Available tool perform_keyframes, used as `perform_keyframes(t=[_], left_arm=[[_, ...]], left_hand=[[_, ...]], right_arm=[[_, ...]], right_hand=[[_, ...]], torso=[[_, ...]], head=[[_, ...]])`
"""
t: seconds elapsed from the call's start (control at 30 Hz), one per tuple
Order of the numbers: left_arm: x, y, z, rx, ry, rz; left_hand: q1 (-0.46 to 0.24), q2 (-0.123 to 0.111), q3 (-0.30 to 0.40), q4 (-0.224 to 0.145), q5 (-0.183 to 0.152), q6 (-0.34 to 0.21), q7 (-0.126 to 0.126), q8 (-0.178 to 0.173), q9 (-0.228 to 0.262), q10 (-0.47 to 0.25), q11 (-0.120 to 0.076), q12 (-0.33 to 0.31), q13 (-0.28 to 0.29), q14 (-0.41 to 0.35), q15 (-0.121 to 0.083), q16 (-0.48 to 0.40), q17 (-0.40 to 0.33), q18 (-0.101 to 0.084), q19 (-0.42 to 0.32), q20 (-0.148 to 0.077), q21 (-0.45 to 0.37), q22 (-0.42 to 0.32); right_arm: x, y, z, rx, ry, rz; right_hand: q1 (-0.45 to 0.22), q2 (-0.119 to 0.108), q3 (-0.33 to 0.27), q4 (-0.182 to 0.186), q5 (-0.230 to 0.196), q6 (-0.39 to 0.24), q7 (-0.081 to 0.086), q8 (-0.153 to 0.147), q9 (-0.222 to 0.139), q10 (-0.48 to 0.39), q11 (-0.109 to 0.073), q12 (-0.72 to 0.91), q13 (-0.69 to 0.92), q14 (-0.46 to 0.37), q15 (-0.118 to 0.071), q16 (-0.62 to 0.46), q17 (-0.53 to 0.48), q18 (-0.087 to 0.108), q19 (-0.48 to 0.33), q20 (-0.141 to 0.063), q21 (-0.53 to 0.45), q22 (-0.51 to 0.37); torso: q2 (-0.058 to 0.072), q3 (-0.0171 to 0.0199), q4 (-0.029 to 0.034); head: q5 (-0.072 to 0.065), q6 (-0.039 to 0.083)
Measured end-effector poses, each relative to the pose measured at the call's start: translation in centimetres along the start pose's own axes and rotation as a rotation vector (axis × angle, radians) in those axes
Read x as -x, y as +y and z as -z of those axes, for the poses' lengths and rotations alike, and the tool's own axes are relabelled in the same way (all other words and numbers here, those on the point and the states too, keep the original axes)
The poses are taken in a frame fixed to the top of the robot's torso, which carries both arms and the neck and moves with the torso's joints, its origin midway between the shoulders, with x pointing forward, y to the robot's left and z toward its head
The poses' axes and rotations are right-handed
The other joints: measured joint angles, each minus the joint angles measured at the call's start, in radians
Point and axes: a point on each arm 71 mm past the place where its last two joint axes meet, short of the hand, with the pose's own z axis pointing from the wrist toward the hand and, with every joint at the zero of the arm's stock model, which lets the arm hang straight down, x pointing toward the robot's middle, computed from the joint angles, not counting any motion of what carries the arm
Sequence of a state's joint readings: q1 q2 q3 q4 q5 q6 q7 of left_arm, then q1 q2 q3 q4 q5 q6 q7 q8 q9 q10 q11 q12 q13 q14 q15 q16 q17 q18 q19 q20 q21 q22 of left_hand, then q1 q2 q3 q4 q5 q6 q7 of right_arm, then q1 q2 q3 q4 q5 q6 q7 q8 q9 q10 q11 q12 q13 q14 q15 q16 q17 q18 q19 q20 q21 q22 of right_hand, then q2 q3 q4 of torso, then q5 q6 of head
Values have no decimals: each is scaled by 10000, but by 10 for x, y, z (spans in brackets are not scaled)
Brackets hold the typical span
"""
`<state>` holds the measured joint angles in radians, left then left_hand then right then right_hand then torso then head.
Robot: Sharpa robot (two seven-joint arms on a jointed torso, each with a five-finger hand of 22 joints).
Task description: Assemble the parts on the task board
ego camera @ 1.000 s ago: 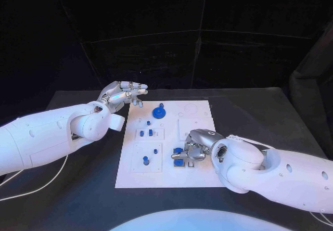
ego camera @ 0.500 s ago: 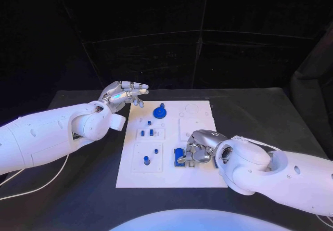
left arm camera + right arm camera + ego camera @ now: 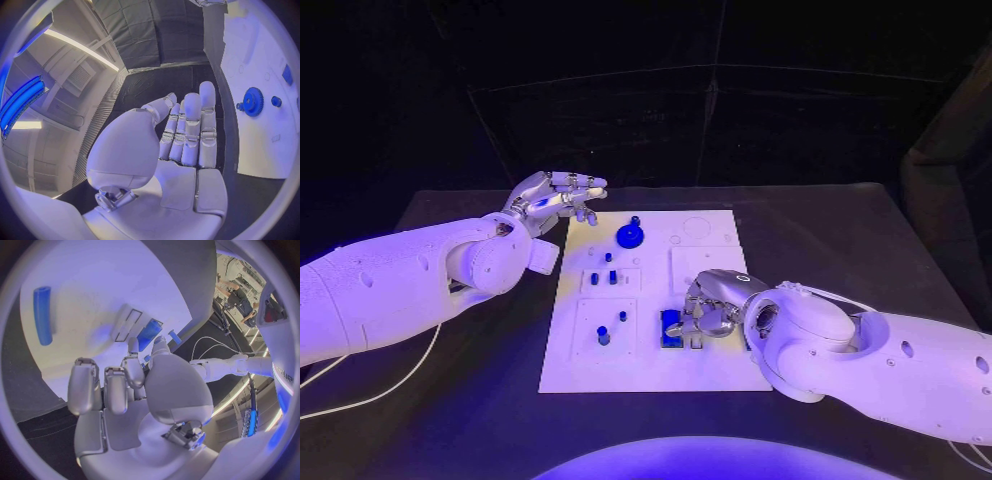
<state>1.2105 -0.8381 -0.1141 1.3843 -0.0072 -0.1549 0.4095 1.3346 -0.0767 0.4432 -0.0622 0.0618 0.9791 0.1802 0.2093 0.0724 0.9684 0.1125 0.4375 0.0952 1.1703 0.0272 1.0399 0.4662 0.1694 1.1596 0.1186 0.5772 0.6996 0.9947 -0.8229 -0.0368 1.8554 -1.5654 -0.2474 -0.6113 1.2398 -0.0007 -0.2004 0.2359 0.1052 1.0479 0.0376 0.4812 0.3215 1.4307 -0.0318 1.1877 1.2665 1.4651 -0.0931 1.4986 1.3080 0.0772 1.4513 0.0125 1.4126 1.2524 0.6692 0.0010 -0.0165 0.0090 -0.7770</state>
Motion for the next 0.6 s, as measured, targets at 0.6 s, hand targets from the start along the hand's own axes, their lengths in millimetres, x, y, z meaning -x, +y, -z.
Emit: perform_keyframes(t=[0.6], left_arm=[[0, 0, 0, 16, -9, -6]], left_hand=[[0, 0, 0, 0, 0, 0, 0, 0, 1, 0, 0, 0, 1, 0, 0, 0, 1, 0, 0, 0, 0, 0]], right_arm=[[4, -1, 2, 408, -388, -227]], right_hand=[[274, 108, -147, 1, 173, -76, 76, -130, 4, -54, 54, -187, -41, 0, 1, -25, -2, 1, -1, 1, 0, -4]], torso=[[6, 12, 0]], head=[[14, -1]])
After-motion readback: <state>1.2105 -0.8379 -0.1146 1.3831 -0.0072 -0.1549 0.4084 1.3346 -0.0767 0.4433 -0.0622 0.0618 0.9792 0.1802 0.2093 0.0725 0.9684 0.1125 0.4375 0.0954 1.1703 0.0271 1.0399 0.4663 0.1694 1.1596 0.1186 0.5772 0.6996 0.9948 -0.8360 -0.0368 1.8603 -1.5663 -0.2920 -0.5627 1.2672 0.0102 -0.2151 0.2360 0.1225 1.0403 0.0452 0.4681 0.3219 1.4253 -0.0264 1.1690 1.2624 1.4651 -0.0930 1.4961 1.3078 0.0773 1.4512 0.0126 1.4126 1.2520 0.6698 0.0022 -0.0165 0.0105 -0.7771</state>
